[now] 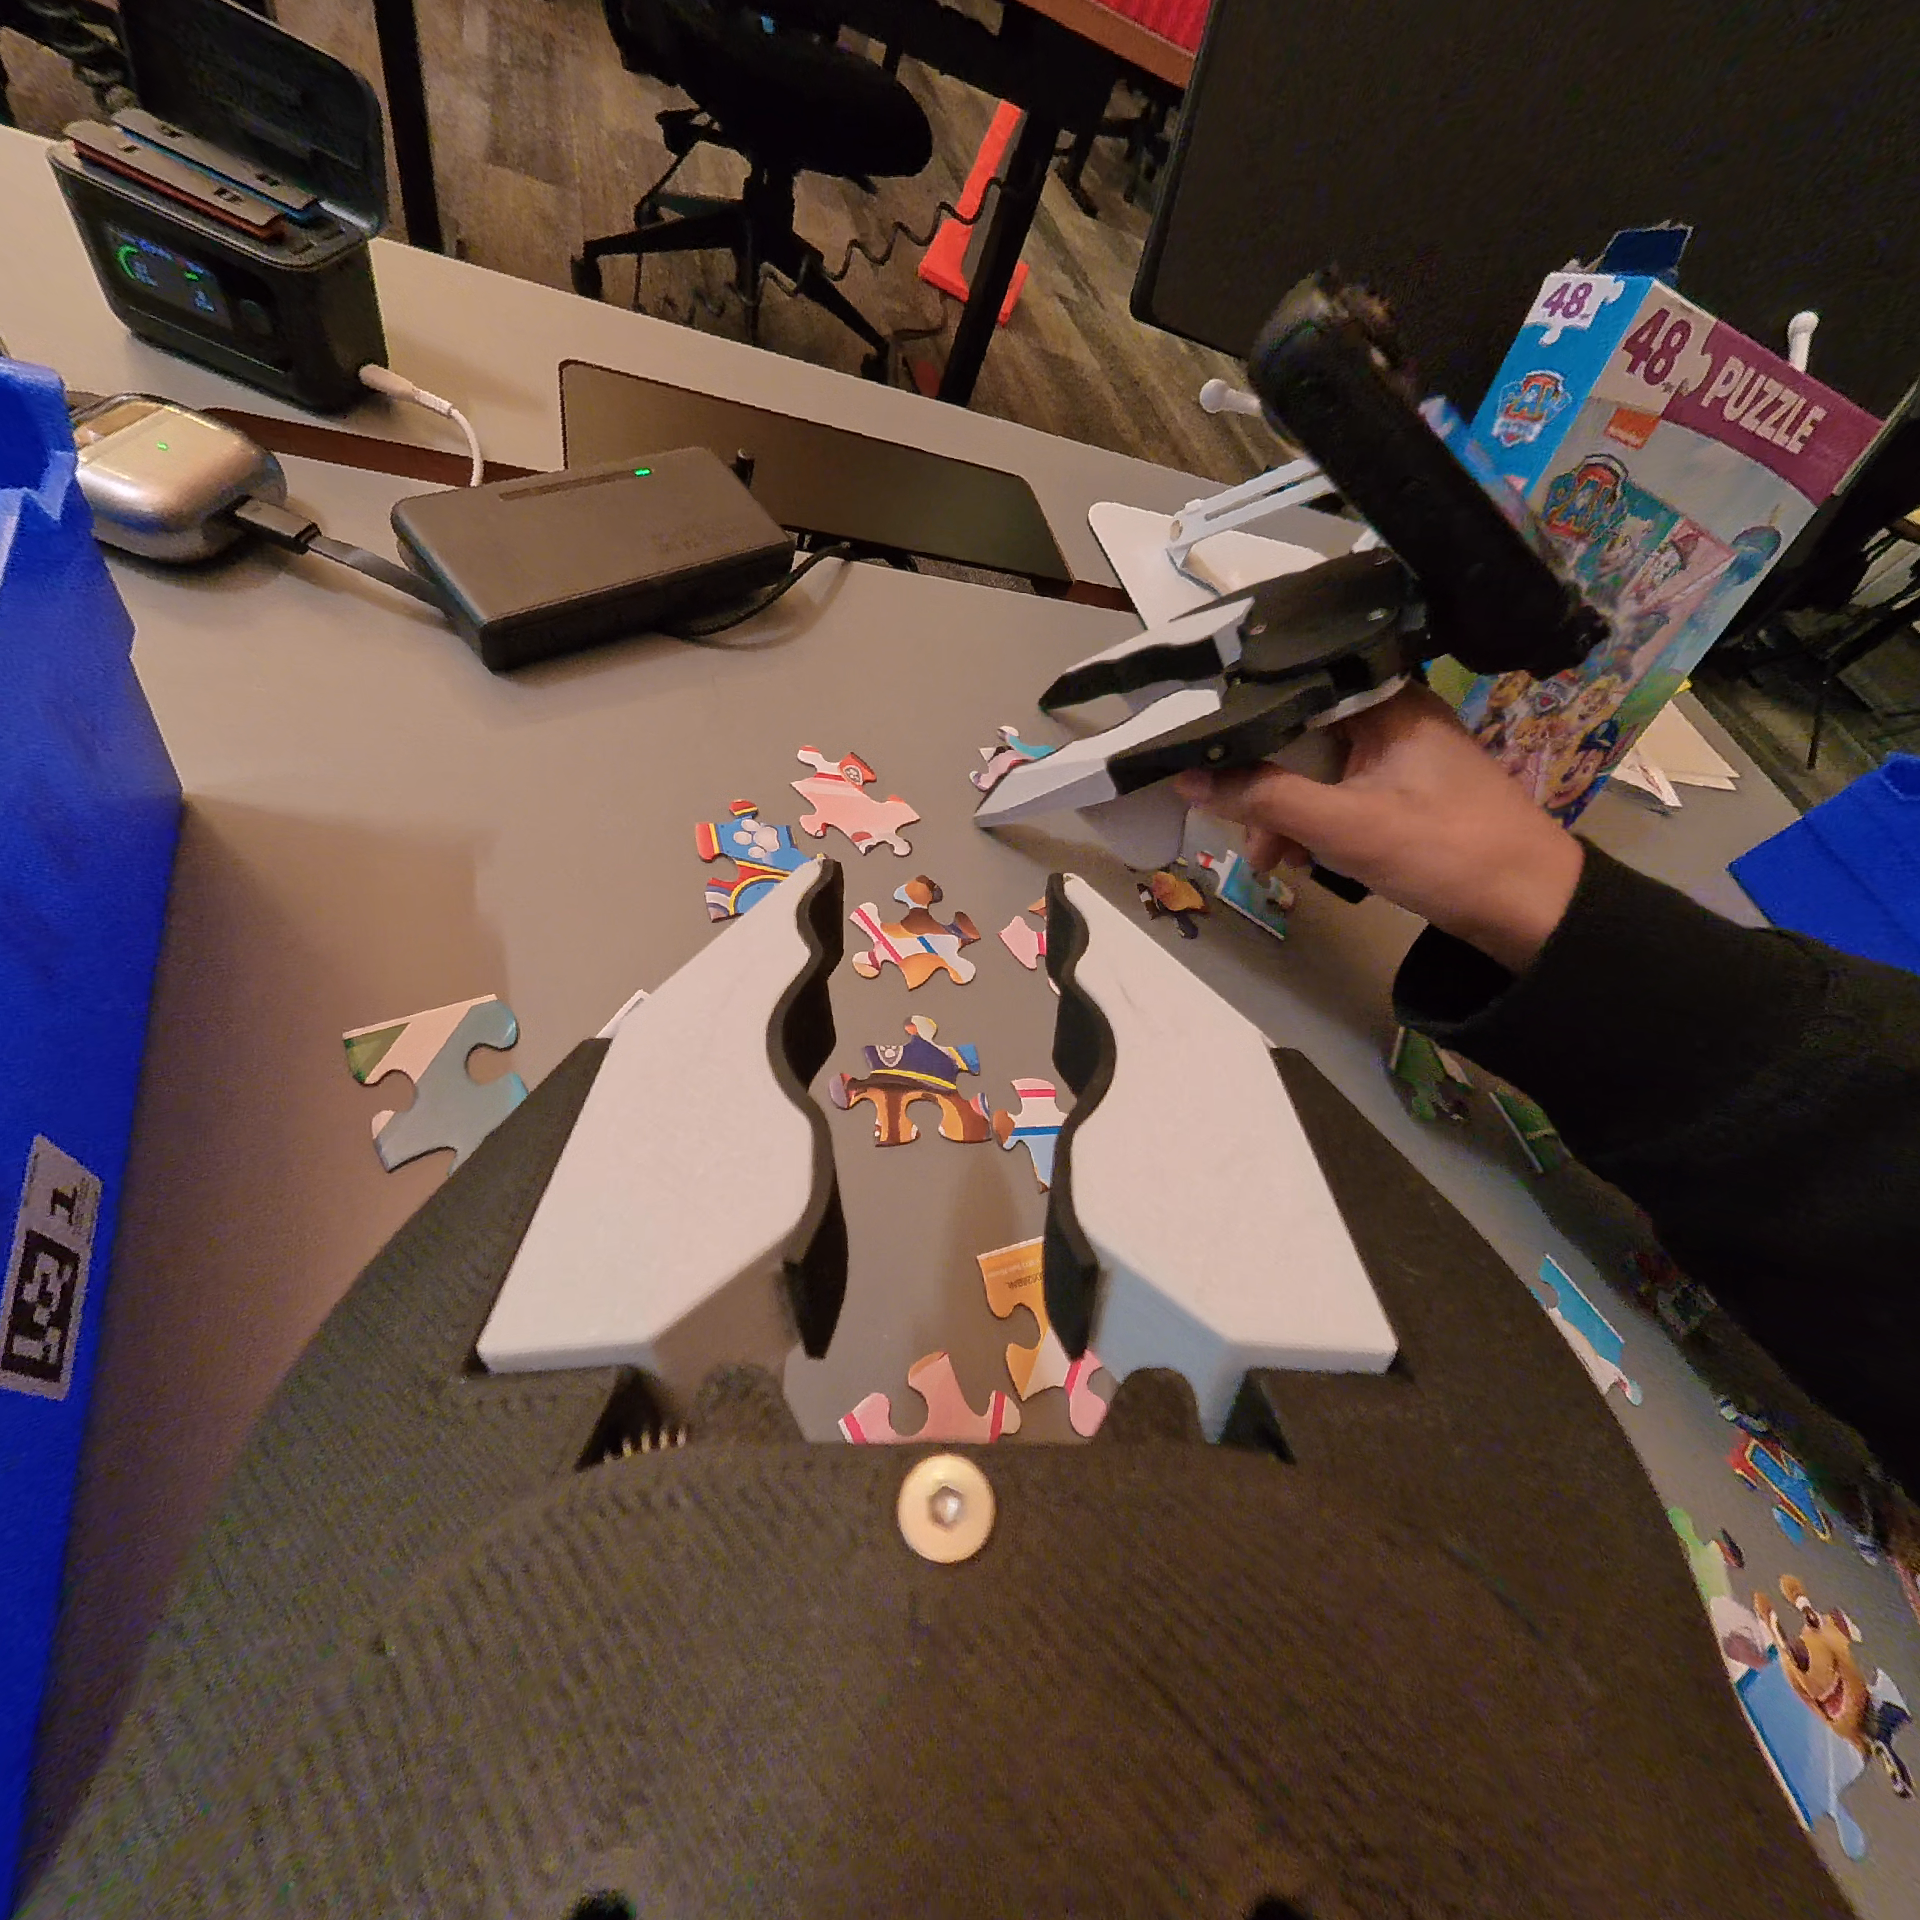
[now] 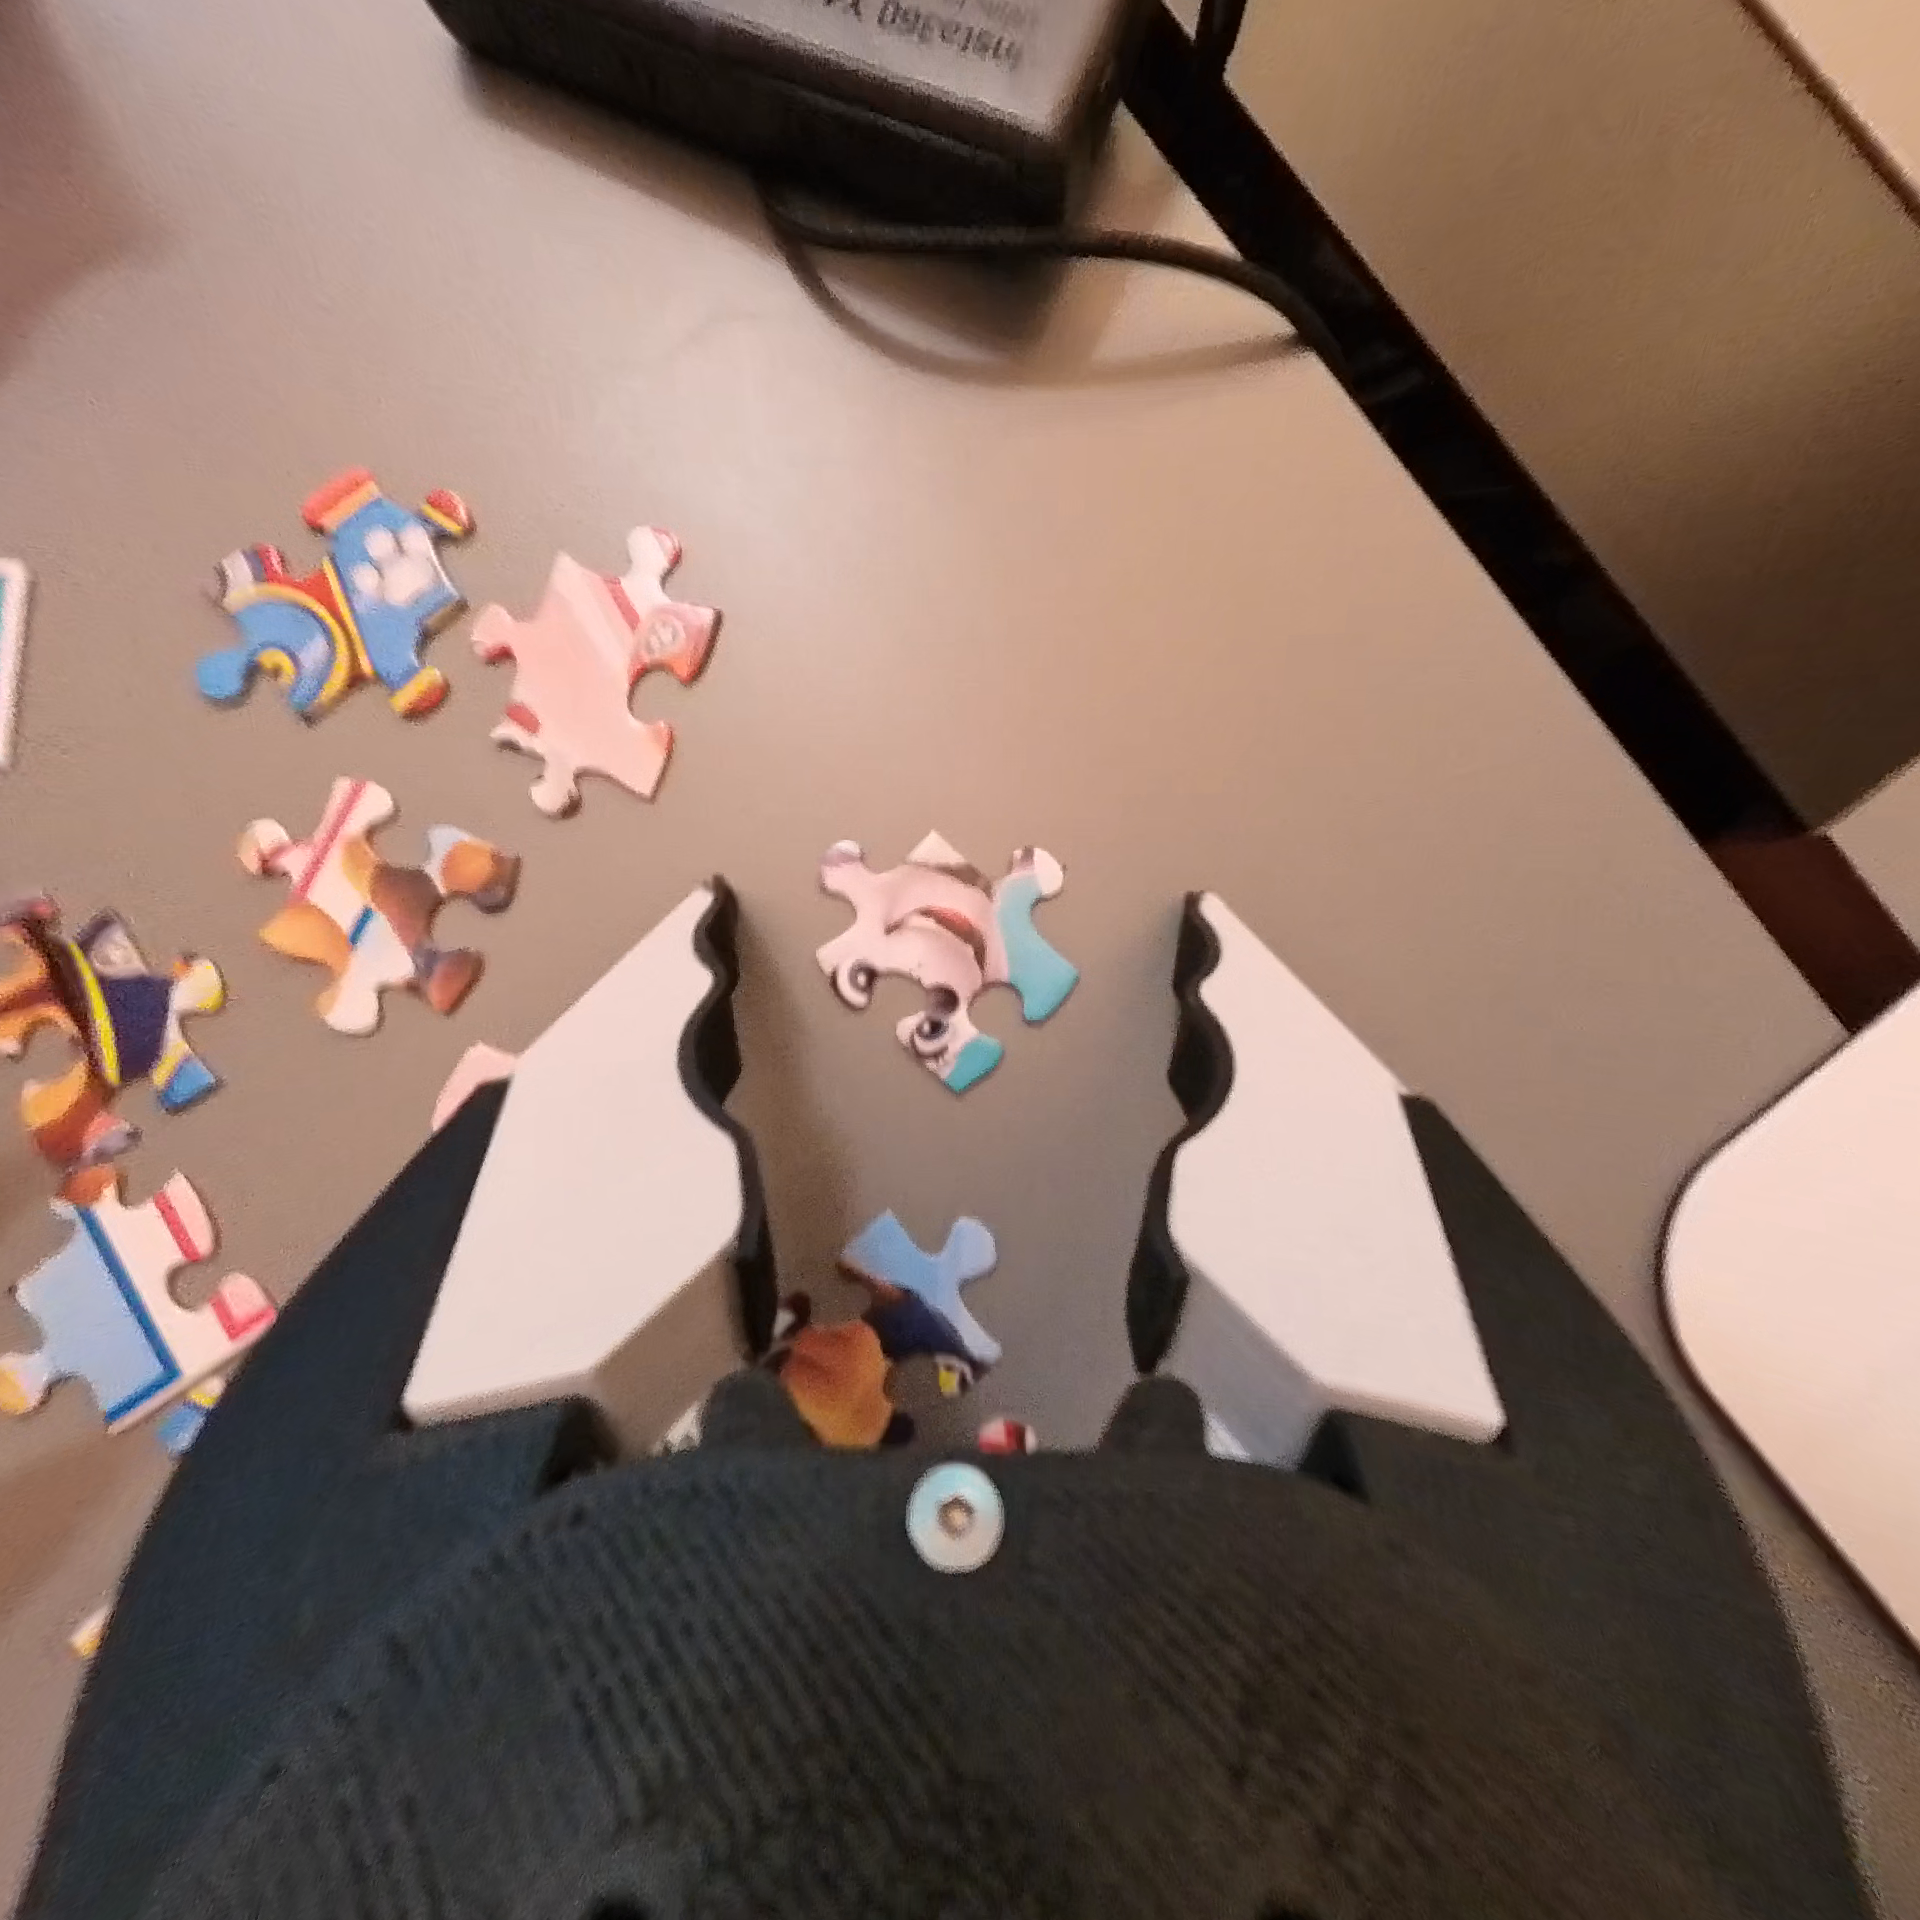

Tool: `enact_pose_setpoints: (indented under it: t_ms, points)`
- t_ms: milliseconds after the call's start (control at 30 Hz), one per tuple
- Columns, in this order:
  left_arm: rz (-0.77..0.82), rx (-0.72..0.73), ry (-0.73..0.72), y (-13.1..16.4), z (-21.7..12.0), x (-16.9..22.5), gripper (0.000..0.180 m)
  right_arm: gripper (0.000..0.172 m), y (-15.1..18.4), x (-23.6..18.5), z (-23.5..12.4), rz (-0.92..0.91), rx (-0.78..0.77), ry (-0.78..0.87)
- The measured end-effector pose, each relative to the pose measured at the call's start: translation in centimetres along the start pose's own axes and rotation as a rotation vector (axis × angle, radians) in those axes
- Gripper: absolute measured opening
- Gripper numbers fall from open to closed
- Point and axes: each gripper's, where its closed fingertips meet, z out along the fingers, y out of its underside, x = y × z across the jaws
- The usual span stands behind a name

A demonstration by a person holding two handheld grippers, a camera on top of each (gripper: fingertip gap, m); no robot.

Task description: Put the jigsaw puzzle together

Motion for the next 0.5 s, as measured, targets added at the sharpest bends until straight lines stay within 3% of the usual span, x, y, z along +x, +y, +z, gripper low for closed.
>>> enact_pose_setpoints:
  t_ms: [100,167,500]
  points:
    - [-0.003,0.003,0.0,-0.1,-0.1,-0.1,0.037,0.063,-0.1,-0.1,-0.2,-0.01,0.02,-0.006]
    - [-0.003,0.007,0.004,-0.2,-0.1,0.0,0.037,0.034,0.0,-0.7,-0.4,-0.035,0.025,-0.024]
    - [-0.003,0.007,0.002,-0.2,-0.1,0.0,0.037,0.03,0.3,-1.7,-0.7,-0.049,0.029,-0.07]
